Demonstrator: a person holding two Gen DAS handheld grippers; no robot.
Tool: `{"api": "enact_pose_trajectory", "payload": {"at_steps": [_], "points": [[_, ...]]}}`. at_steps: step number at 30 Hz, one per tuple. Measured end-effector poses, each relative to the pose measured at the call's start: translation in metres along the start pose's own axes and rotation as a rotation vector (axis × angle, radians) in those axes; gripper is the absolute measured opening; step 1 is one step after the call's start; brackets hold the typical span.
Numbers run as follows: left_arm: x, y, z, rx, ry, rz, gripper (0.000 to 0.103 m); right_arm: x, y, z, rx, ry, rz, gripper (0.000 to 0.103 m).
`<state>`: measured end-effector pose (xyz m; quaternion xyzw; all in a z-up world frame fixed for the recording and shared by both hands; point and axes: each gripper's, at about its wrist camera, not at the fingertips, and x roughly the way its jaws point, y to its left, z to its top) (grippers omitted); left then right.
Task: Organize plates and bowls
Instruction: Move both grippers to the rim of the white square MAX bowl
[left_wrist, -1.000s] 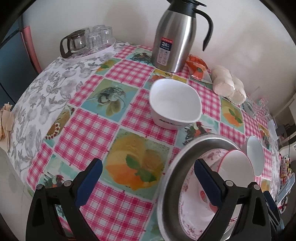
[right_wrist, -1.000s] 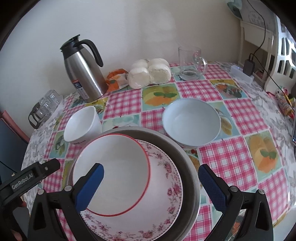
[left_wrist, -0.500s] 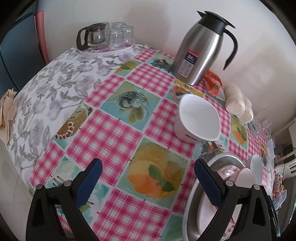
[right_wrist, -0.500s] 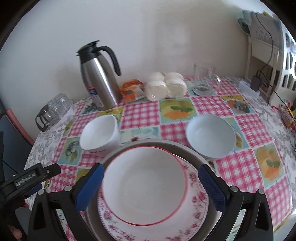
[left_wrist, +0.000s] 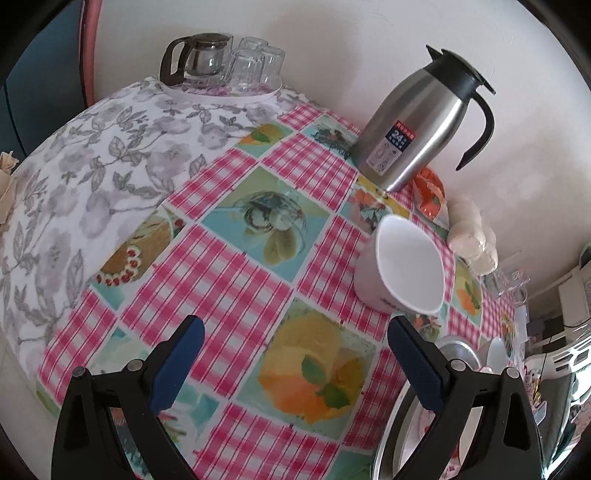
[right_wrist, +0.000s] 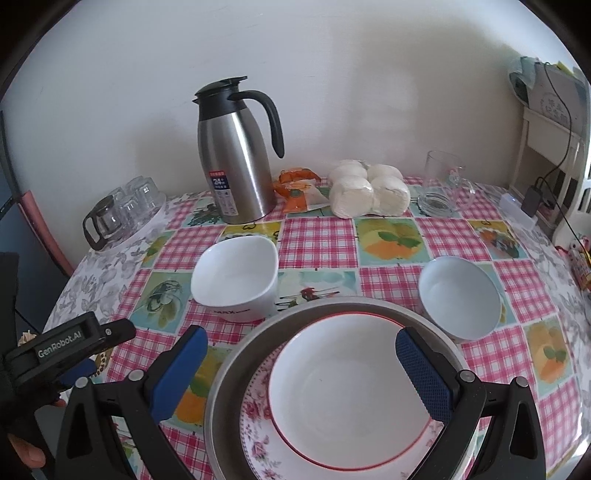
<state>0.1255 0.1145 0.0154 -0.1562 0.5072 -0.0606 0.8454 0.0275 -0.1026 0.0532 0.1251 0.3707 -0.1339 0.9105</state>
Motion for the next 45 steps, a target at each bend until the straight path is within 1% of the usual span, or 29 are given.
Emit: {"api": "enact_pose_trajectory", "payload": {"at_steps": [2,6,8,11,13,16,19,21,25,28,30,31,32,33,35,37,39,40,41,42,43,45], "points": [[0.0,0.0,0.003,-0.003,-0.042,-0.01,0.099,0.003,0.002,0.003,-0.008,0.002,-0.005,0.103],[0.003,-0.002,0.011,-0.001,-0.095,-0.027,0.1,0.006,0.006,0.014,-0.014,-0.014,-0.014,0.103],[0.007,-0.003,0.015,-0.004,-0.088,-0.04,0.1,0.007,0.008,0.022,-0.023,-0.011,-0.017,0.103],[0.016,-0.002,0.019,-0.016,-0.048,-0.088,0.1,0.011,0.011,0.035,-0.027,0.015,-0.011,0.103],[0.02,-0.003,0.022,-0.021,-0.033,-0.116,0.1,0.014,0.012,0.044,-0.031,0.029,-0.032,0.103],[0.021,-0.01,0.025,-0.002,-0.071,-0.108,0.1,0.019,0.013,0.057,-0.013,0.064,-0.044,0.103],[0.023,-0.016,0.03,0.006,-0.083,-0.117,0.1,0.024,0.012,0.069,0.008,0.093,-0.051,0.103],[0.028,-0.018,0.033,0.0,-0.075,-0.129,0.1,0.029,0.013,0.076,0.006,0.104,-0.076,0.103],[0.044,-0.02,0.035,-0.028,-0.032,-0.14,0.099,0.045,0.012,0.088,0.023,0.14,-0.137,0.102],[0.058,-0.023,0.036,-0.038,0.002,-0.139,0.099,0.061,0.012,0.091,0.022,0.176,-0.142,0.093],[0.064,-0.025,0.037,-0.041,0.013,-0.145,0.099,0.074,0.014,0.09,0.018,0.209,-0.149,0.084],[0.067,-0.026,0.037,-0.042,0.019,-0.148,0.098,0.081,0.015,0.089,0.014,0.227,-0.151,0.083],[0.071,-0.028,0.038,-0.04,0.027,-0.149,0.092,0.088,0.017,0.088,0.009,0.243,-0.152,0.08],[0.074,-0.03,0.038,-0.037,0.033,-0.147,0.085,0.094,0.02,0.086,0.002,0.256,-0.155,0.077],[0.082,-0.032,0.038,-0.034,0.051,-0.143,0.077,0.105,0.024,0.083,-0.013,0.275,-0.167,0.073],[0.092,-0.032,0.039,-0.038,0.072,-0.146,0.073,0.117,0.028,0.08,-0.026,0.298,-0.174,0.07],[0.097,-0.03,0.039,-0.044,0.084,-0.15,0.064,0.128,0.03,0.076,-0.032,0.324,-0.171,0.066],[0.101,-0.029,0.039,-0.047,0.09,-0.151,0.062,0.132,0.032,0.075,-0.038,0.332,-0.17,0.065],[0.103,-0.029,0.04,-0.047,0.094,-0.155,0.06,0.137,0.033,0.074,-0.046,0.339,-0.171,0.061],[0.105,-0.03,0.04,-0.048,0.098,-0.164,0.058,0.142,0.035,0.073,-0.056,0.346,-0.175,0.055],[0.106,-0.03,0.041,-0.047,0.102,-0.171,0.057,0.145,0.036,0.073,-0.062,0.353,-0.179,0.052],[0.107,-0.032,0.041,-0.039,0.103,-0.173,0.051,0.153,0.037,0.072,-0.067,0.368,-0.184,0.042]]}}
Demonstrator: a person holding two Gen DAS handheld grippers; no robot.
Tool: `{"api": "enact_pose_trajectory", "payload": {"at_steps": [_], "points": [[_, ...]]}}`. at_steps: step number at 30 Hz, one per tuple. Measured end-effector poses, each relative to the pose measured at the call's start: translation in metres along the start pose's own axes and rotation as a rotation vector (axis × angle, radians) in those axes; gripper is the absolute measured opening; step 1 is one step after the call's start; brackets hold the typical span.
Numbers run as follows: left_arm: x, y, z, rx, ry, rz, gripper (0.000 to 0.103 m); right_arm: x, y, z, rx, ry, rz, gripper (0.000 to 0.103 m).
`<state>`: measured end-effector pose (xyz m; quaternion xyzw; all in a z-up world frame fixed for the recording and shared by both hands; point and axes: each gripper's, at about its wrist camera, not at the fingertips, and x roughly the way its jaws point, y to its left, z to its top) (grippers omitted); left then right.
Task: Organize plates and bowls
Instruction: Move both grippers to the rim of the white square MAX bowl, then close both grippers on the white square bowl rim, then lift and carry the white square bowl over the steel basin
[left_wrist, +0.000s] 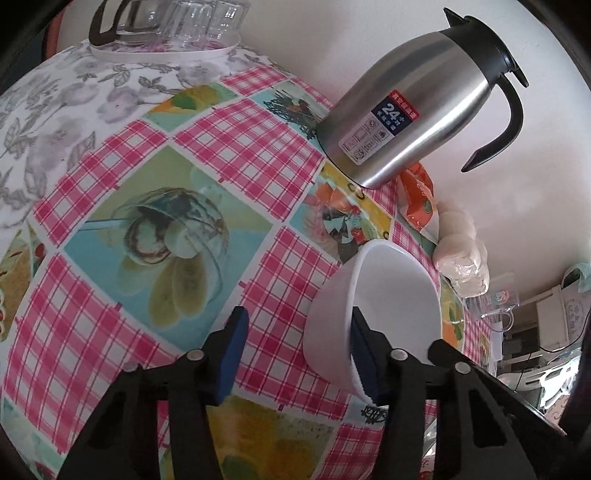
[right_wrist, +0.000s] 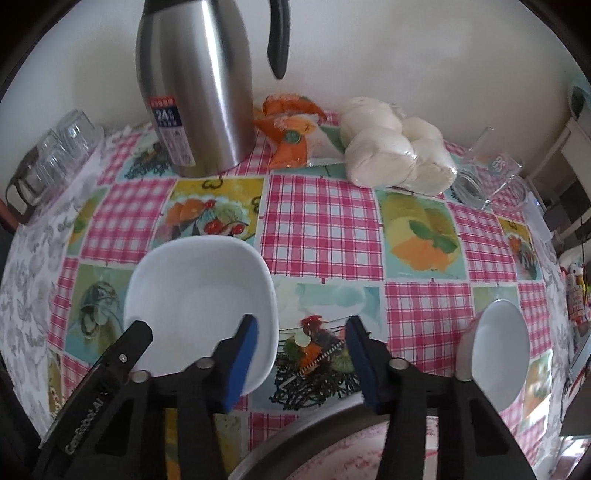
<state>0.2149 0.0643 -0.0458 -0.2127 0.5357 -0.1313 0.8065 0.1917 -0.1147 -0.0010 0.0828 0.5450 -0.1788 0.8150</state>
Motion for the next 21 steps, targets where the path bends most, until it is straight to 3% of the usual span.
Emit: {"api": "enact_pose_trajectory", "payload": {"at_steps": [8,13,16,21], "points": [[0.014,-0.013,-0.004,0.04,0.027,-0.009,0.032,0.02,0.006,0.005,-0.005,0.044,0.024,0.031],[0.026,-0.015,-0.008,0.032,0.056,0.002,0.032,0.025,0.007,0.007,-0.006,0.067,0.025,0.03],[0.033,-0.013,-0.011,0.01,0.08,-0.036,0.028,0.026,0.008,0.007,-0.01,0.076,0.029,0.029],[0.032,-0.006,-0.011,-0.033,0.089,-0.086,0.024,0.029,0.011,0.004,-0.006,0.092,0.063,0.016]]}}
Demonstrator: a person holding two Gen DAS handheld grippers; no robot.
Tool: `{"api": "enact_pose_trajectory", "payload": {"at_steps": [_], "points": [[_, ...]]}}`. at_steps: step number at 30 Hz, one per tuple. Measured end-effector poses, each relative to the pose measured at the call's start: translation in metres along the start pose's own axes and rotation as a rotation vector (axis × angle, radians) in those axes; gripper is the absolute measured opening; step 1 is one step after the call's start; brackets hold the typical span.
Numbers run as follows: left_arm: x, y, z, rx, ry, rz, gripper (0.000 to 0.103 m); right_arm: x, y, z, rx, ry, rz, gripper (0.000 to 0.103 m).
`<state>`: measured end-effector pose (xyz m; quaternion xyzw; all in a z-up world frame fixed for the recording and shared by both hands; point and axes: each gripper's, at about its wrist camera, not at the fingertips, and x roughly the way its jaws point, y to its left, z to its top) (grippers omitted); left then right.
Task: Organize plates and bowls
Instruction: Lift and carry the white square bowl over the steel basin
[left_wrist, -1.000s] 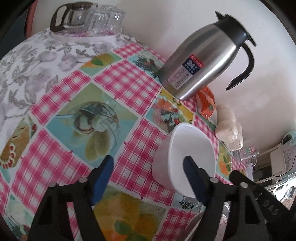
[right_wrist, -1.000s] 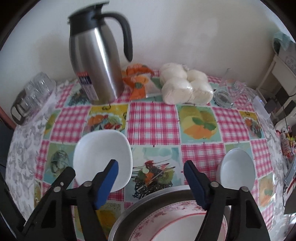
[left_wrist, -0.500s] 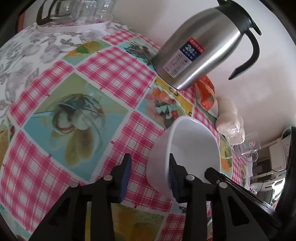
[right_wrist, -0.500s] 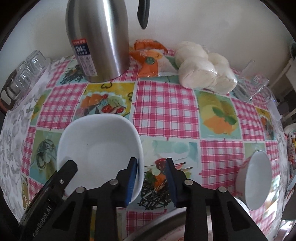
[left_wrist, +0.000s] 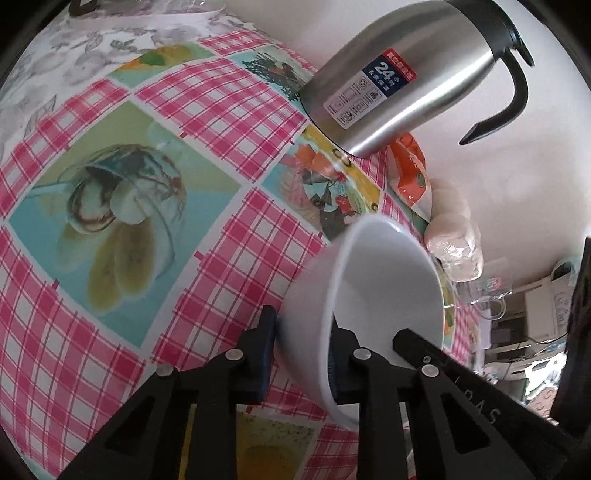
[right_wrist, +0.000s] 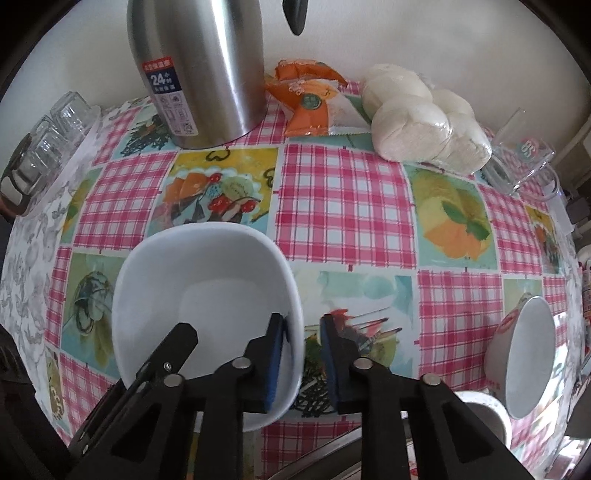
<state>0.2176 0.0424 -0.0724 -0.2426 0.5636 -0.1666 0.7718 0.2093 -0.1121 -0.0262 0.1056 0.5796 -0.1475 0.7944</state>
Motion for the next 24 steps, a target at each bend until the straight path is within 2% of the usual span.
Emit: {"api": "enact_pose_trajectory", "payload": {"at_steps": [5,11,17,24], "points": [[-0.005,0.003,-0.002,-0.004,0.004,0.002,0.022,-0.002,0.001,-0.004,0.006,-0.012,0.021,0.013],[-0.02,0.005,-0.001,-0.018,-0.001,-0.042,0.021,-0.022,0.001,-0.008,0.004,-0.049,0.053,0.012],[-0.061,-0.019,-0.005,0.048,-0.069,-0.044,0.021,-0.065,-0.001,-0.019,-0.001,-0.15,0.078,0.012],[-0.112,-0.049,-0.018,0.116,-0.148,-0.081,0.021,-0.123,-0.011,-0.039,-0.012,-0.275,0.101,0.012]]}}
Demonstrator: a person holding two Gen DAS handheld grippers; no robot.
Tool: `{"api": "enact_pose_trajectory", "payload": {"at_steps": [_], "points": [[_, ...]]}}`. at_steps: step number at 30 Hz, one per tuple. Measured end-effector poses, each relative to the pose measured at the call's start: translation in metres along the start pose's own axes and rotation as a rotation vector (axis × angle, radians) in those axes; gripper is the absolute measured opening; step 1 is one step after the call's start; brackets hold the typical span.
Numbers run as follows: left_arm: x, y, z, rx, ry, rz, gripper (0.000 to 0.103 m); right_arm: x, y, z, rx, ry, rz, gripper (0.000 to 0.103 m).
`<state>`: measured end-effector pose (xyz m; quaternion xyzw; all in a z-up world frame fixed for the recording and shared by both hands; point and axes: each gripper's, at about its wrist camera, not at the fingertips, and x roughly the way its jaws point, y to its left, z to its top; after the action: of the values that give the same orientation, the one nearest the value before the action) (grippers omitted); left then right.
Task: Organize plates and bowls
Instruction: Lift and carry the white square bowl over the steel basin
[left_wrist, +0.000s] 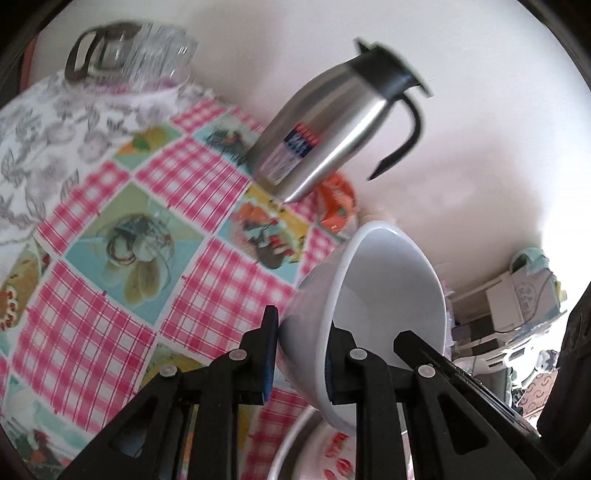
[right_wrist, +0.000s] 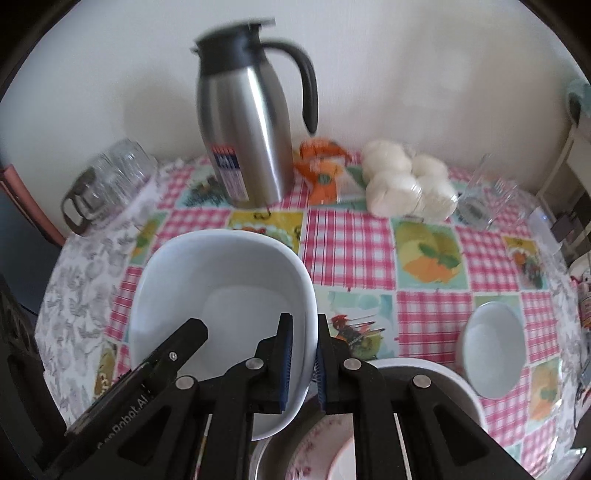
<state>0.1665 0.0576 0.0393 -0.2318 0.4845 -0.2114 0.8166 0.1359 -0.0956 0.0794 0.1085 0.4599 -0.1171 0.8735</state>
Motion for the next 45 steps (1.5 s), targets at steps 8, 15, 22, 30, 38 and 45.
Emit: {"api": "enact_pose_trajectory", "payload": {"at_steps": [8,15,22,30,38,45], "points": [[-0.035,-0.032,-0.017,0.074,-0.025,-0.014,0.021,-0.053,-0.021,-0.022,0.048,-0.087,0.053,0.012],[-0.043,-0.057,-0.047,0.15,-0.021,0.019,0.021,-0.074,-0.045,-0.051,0.084,-0.139,0.058,0.013],[-0.04,-0.069,-0.07,0.196,0.011,0.025,0.021,-0.083,-0.074,-0.076,0.15,-0.163,0.105,0.013],[-0.029,-0.095,-0.089,0.276,0.04,0.064,0.021,-0.085,-0.104,-0.094,0.194,-0.186,0.122,0.013],[-0.019,-0.12,-0.104,0.344,0.06,0.093,0.021,-0.09,-0.132,-0.102,0.26,-0.193,0.133,0.015],[-0.012,-0.135,-0.118,0.38,0.082,0.103,0.021,-0.093,-0.153,-0.108,0.305,-0.186,0.14,0.015]]}}
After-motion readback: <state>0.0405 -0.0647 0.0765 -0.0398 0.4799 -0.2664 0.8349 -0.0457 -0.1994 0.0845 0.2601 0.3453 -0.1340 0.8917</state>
